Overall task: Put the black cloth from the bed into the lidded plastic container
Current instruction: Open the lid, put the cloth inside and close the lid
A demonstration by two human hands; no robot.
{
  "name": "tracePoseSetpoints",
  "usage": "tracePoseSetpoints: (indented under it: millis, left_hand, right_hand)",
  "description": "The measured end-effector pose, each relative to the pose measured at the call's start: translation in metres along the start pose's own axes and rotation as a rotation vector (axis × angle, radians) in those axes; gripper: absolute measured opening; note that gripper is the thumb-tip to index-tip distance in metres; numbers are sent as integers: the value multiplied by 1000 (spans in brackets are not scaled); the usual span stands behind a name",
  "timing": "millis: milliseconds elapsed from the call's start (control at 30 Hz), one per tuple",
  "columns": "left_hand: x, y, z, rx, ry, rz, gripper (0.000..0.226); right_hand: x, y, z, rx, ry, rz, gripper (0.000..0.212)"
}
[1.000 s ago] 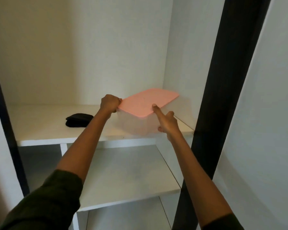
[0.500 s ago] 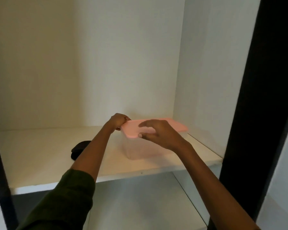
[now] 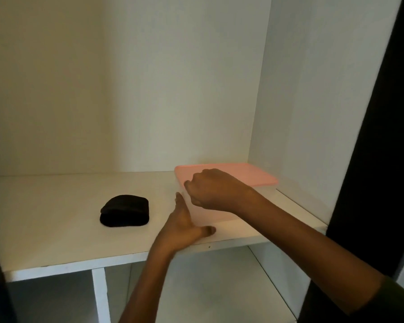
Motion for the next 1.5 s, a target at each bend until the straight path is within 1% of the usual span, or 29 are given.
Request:
tracePoseSetpoints:
  millis: [33,67,133,233,300,333,367,400,433,467,500,533,567,600,667,700,733,767,833,900,933,1000,1067,1133,1200,1267,1333,1433,1500]
  left_hand:
    - [2,-3,3,28,-5,99,108]
    - [3,-6,3,59,-6,190,104]
    - [4,-13,3,109,-11,309,86]
    - [13,-23,6,154,8,354,63]
    - [15,-36,15,249,-32,330,37]
    - [18,-37,18,261,-20,405,27]
    - [17,-32,18,243,-16,426,22]
    - [21,-29,19,236,-42,483,20]
    - [23,-31,19,216,-100,531,18]
    - [23,-34,24,197,-106,573,19]
    - [23,-33,20,164,-76,597,14]
    - [21,-31,14,138,-46,568,8]
    - [17,-30,5,175,-25,507,20]
    - [15,-28,-2,201,-24,482,31]
    - [16,-27,-4,144,45,514,61]
    - [16,-25,-3,111,81,537,76]
    - [18,-24,-2,91,87,561,85]
    - [19,-25,-3,88,85,572,90]
    - [18,-26,-7,89,99,584,92]
    - [18,-26,-7,80,99,590,91]
    - [18,-27,-7,72,99,587,91]
    - [17,-27,-8,54,109,576,92]
    - [17,-25,-7,34,132,566,95]
    - [17,-24,-7,18,151,565,98]
    - [16,-23,-6,6,160,563,98]
    - [16,-23,-5,-1,160,555,99]
    - [16,-23,-4,-1,159,547,99]
    - [16,-23,-4,6,148,550,97]
    - [16,-23,-3,5,142,562,96]
  right_hand:
    - [1,-2,-4,3,14,-4,22]
    - [1,-3,-8,14,45,-11,20]
    - [0,-7,-13,24,89,-26,20]
    - [3,-13,-6,18,78,-22,24]
    - [6,-15,-5,22,101,-9,25]
    - [6,-16,-7,18,111,-9,25]
    - [4,-18,-10,8,109,-21,23]
    - [1,-20,-13,-9,81,-31,21]
    - [-2,-21,-15,-30,34,-37,18]
    - [-4,-22,-16,-50,1,-34,18]
    - [-5,-23,-15,-64,-14,-12,23]
    - [-5,-22,-13,-69,-3,13,29]
    - [-3,-19,-10,-64,10,40,31]
    - [0,-14,-6,-63,25,64,30]
    - [9,-8,7,-85,103,125,24]
    - [17,-2,14,-119,148,190,23]
    - [24,3,20,-150,167,262,23]
    - [26,5,24,-154,155,303,23]
    - [18,-1,28,-141,151,312,20]
    - [16,3,31,-141,110,434,15]
    - [12,5,32,-120,77,459,17]
    - [-6,2,31,16,10,418,35]
    - [-14,11,40,93,-40,433,50]
    - [-24,20,65,52,-86,451,61]
    - [-38,26,101,-50,-123,424,66]
    - [-48,32,141,-169,-183,435,61]
    - [-55,40,183,-302,-299,467,47]
    - [-61,56,225,-465,-448,487,20]
    - [-63,73,243,-583,-493,570,10]
Point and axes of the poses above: each hand's wrist, its own y-axis away from the middle knuckle, its own x-axis out of the back of the hand, z = x × y, the point moved 7 cm from there along -y, towards the middle knuckle, and after that the axes turned 14 degrees about -z, right-handed, at the moved point
